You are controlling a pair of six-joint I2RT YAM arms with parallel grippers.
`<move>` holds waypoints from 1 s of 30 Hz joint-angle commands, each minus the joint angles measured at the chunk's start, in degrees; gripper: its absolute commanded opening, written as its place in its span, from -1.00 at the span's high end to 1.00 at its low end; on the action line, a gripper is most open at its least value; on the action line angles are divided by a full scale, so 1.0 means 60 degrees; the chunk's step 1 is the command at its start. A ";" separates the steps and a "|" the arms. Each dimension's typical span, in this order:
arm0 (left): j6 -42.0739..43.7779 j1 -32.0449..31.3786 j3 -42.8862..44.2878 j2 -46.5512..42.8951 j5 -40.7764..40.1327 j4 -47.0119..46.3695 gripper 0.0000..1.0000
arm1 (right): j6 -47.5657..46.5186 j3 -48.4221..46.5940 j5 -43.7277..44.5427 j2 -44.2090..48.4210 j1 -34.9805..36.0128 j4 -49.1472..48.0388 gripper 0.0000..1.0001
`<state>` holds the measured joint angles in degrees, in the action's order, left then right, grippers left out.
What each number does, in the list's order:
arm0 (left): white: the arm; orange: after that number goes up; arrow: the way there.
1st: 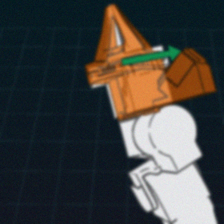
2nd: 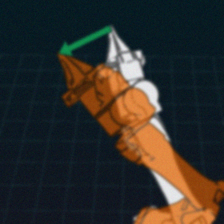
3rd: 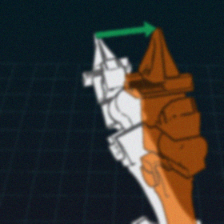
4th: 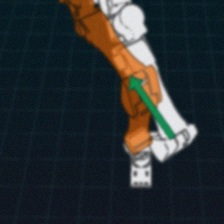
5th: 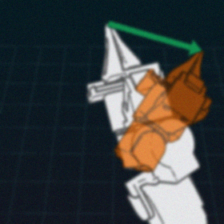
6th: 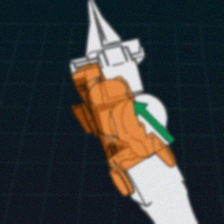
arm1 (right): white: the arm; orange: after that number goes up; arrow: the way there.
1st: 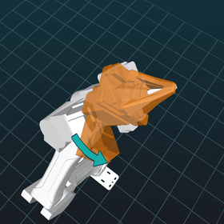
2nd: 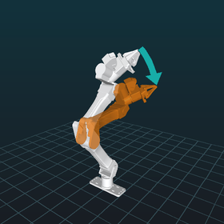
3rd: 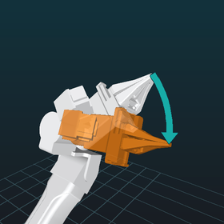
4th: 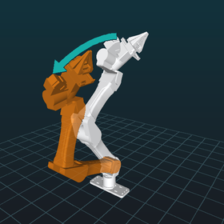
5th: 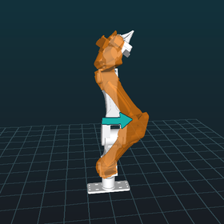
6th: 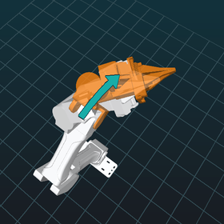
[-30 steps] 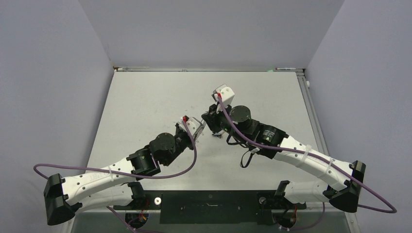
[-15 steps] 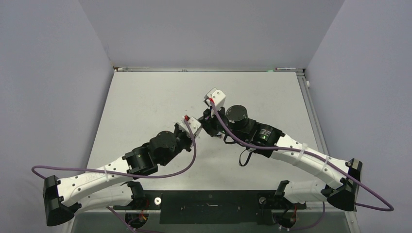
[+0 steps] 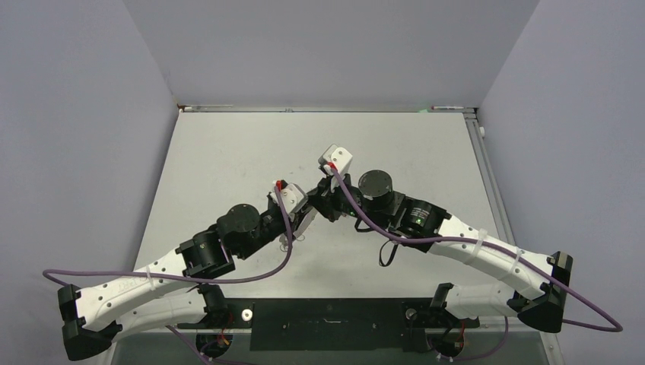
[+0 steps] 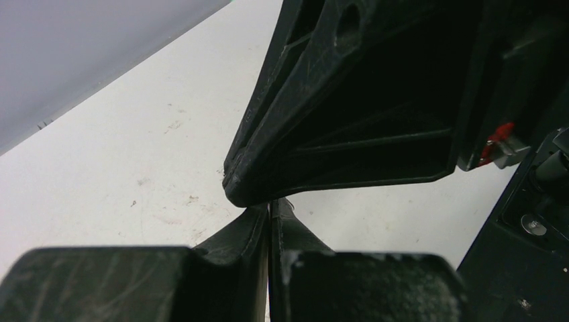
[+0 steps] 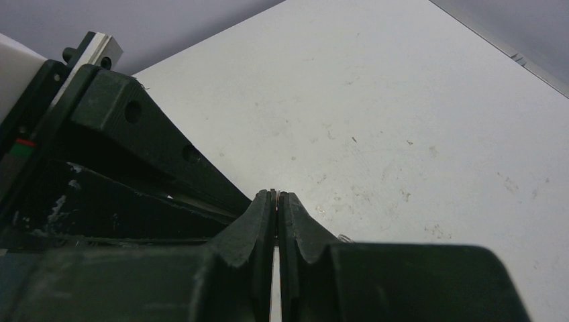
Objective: Put the keys on the keyring
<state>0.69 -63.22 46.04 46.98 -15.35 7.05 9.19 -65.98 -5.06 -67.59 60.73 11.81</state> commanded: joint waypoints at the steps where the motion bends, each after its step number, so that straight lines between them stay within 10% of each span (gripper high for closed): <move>1: -0.0056 0.0004 0.0503 -0.0251 0.0659 -0.1189 1.00 | 0.0425 0.0146 0.0795 0.0147 0.0116 -0.0407 0.90; 14: -0.1265 0.0061 0.0265 -0.0635 0.0123 -0.1936 0.98 | 0.0962 0.3169 0.0587 0.1779 0.0117 -0.4406 0.90; 22: -0.1298 0.0078 0.0518 -0.1313 0.1033 -0.1432 -0.19 | 0.1249 0.4750 -0.0568 0.2662 -0.0177 -0.6977 0.90; 30: -0.0573 0.0201 0.1889 -0.1548 0.2763 0.0673 -0.08 | 0.2598 0.5142 -0.3615 0.3102 -0.2055 -0.8613 0.90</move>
<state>-5.56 -62.72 51.31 38.13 -6.70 5.80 18.61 -35.27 -14.83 -51.00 53.41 -26.17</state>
